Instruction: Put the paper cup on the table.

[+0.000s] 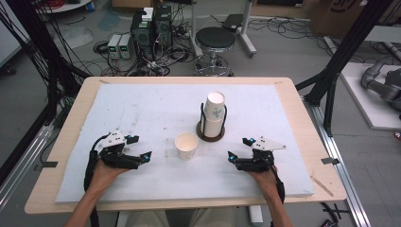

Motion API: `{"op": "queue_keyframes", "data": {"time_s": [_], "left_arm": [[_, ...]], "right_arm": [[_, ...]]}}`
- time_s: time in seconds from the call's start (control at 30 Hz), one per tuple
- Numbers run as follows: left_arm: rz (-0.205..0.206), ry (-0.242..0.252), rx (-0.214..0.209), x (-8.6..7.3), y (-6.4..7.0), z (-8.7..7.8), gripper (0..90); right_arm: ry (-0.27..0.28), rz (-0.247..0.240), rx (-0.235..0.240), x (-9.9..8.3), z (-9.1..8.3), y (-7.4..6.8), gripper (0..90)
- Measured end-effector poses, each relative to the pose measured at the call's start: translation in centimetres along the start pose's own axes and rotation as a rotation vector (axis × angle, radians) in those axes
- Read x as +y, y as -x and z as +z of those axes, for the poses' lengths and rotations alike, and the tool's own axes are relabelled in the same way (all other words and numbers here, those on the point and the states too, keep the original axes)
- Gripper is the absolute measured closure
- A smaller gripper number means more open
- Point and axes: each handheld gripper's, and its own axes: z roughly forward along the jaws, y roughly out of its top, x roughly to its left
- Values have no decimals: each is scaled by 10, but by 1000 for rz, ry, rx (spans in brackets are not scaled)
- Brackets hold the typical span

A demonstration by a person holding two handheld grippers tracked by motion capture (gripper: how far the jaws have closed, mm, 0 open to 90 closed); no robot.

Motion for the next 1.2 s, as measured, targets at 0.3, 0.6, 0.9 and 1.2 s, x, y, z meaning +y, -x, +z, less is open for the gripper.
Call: {"op": "queue_keyframes", "data": {"time_s": [0.3,0.6,0.9,1.2], "left_arm": [[-23,46,57,-12,-10,-21,135],[-45,102,102,-22,-17,-32,136],[-63,139,128,-29,-20,-37,142],[-53,139,132,-29,-19,-37,147]], "right_arm": [[16,10,-8,-1,-3,-1,177],[30,8,-5,-2,-4,1,177],[56,5,-10,-4,-7,-2,177],[67,7,-6,-6,-11,-1,177]]}}
